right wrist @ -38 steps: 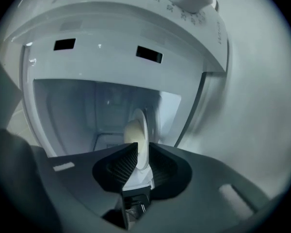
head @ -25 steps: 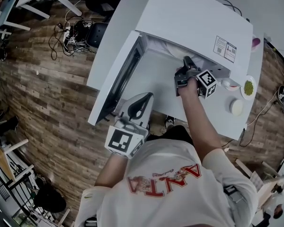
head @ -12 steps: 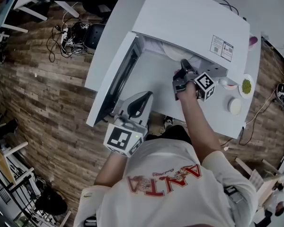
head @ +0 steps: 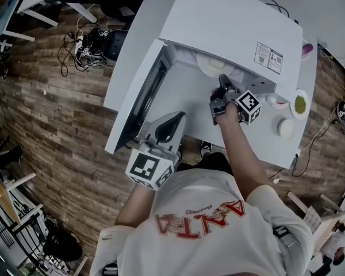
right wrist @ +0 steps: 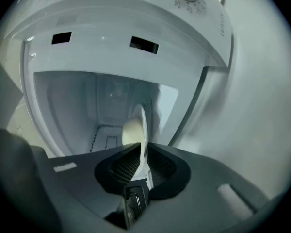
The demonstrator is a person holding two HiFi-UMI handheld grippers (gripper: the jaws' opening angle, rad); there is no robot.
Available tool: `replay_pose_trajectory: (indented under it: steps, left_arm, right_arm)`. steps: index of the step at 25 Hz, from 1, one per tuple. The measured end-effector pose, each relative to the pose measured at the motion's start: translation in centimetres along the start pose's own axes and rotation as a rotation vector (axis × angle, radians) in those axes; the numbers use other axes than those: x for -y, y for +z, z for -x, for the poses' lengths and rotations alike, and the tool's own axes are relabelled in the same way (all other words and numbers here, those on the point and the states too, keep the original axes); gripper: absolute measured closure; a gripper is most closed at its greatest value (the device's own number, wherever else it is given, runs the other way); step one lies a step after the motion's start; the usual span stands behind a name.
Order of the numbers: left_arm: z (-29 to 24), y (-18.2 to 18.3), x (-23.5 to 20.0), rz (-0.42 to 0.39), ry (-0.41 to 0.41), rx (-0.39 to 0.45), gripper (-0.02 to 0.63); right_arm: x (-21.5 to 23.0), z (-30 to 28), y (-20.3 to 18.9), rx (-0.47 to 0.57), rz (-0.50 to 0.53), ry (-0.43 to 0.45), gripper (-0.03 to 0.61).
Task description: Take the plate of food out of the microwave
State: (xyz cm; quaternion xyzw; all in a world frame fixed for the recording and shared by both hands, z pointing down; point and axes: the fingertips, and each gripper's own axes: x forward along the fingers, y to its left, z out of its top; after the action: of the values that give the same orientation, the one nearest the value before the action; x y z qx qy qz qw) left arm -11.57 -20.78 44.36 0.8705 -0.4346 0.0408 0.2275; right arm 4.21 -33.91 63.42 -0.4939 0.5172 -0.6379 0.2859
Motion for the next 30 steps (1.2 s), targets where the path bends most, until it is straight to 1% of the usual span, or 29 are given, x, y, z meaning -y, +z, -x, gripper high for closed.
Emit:
replay_pose_trajectory:
  steps: [7, 11, 22, 25, 28, 30]
  left_arm:
    - [0.1, -0.3, 0.3, 0.003, -0.001, -0.020, 0.604]
    - [0.2, -0.3, 0.3, 0.002, -0.001, -0.016, 0.604]
    - [0.5, -0.2, 0.5, 0.001, -0.011, -0.009, 0.604]
    - [0.7, 0.0, 0.9, -0.005, -0.021, -0.005, 0.604]
    - [0.9, 0.4, 1.3, -0.015, -0.030, 0.006, 0.604]
    - [1.0, 0.7, 1.6, -0.021, -0.037, 0.012, 0.604]
  right_arm:
    - [0.5, -1.3, 0.6, 0.008, -0.019, 0.016, 0.551]
    - [0.2, -1.1, 0.6, 0.017, -0.022, 0.029, 0.560]
    - [-1.3, 1.1, 0.4, 0.025, -0.014, 0.168, 0.561]
    - [-2.1, 2.0, -0.3, 0.003, -0.011, 0.186, 0.561]
    - [-2.3, 3.3, -0.8, -0.014, -0.023, 0.184, 0.561]
    - [-2.6, 4.4, -1.1, -0.023, -0.013, 0.183, 0.561]
